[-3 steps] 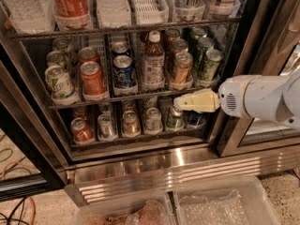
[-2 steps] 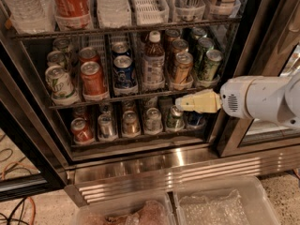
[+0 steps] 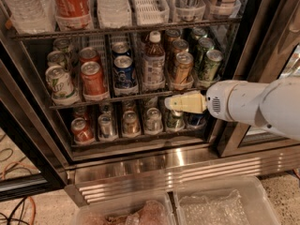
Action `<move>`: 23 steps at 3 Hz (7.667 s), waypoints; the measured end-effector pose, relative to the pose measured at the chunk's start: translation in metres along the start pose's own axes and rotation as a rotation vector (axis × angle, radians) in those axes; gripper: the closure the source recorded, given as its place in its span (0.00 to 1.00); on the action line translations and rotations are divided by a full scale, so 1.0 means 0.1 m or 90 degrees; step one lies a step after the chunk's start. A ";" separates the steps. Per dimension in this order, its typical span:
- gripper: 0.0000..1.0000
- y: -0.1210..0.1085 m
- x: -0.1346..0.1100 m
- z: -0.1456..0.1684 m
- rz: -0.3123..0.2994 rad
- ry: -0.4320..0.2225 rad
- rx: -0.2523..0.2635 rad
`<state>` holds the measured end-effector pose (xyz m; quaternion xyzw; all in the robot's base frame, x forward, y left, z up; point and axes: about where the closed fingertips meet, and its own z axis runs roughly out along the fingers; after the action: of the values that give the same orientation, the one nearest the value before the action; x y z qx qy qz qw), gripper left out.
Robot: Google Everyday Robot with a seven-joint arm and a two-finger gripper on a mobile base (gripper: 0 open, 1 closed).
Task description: Pick orange can from middle shelf of fridge
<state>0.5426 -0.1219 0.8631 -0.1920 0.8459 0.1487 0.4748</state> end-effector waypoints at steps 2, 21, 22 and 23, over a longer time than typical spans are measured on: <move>0.00 0.03 0.10 0.39 0.032 -0.064 0.036; 0.25 -0.73 -0.58 1.24 -0.013 -0.276 0.293; 0.44 -0.73 -0.58 1.24 -0.013 -0.276 0.293; 0.67 -0.71 -0.57 1.25 -0.012 -0.273 0.291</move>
Offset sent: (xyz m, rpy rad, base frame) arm 0.0529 0.0131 -0.0371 0.1196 -0.2416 -0.2343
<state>0.6961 -0.1196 0.8442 -0.0525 0.7364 -0.0125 0.6744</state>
